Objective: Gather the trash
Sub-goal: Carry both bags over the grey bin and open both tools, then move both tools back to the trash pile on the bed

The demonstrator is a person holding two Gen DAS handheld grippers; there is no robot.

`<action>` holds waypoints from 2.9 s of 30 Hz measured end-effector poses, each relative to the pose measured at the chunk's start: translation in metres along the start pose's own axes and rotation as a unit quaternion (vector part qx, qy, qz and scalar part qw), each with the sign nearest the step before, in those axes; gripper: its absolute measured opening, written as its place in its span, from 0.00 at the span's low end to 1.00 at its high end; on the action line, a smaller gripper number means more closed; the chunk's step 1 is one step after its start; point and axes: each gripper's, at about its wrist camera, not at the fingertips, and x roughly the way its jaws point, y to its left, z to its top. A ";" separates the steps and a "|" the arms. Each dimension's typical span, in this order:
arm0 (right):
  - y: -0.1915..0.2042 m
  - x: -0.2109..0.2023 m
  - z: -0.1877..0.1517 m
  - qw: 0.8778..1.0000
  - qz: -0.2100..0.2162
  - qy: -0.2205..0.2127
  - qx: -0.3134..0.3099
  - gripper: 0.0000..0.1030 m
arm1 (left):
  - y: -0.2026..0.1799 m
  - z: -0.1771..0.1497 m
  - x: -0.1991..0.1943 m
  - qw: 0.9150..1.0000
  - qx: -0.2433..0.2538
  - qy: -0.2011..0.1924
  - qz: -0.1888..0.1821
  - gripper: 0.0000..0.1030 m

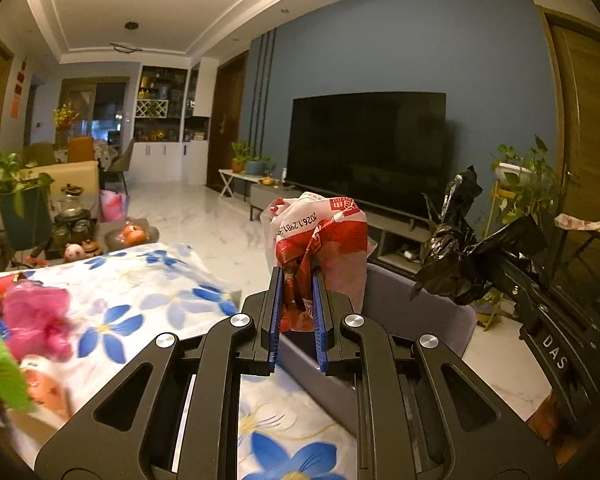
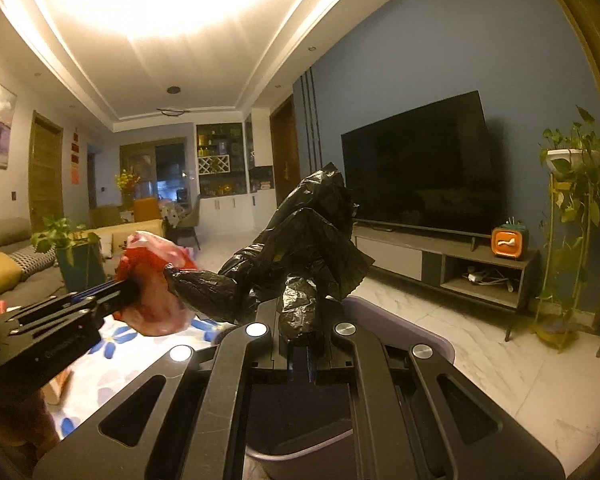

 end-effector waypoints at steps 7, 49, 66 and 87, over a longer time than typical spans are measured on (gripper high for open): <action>-0.011 0.017 -0.001 1.000 -0.007 0.008 0.015 0.05 | -0.009 -0.007 0.027 1.000 -0.005 0.012 -0.012 0.13; 0.018 -0.013 -0.005 1.000 -0.004 0.009 0.017 0.68 | 0.035 -0.027 -0.023 0.994 -0.038 0.023 0.100 0.86; 0.087 -0.049 -0.010 0.996 0.086 0.015 0.001 0.80 | 0.115 -0.059 -0.145 0.958 -0.069 -0.007 0.280 0.86; 0.195 -0.041 -0.036 0.978 0.202 0.051 -0.032 0.80 | 0.184 -0.084 -0.224 0.933 -0.097 -0.014 0.347 0.86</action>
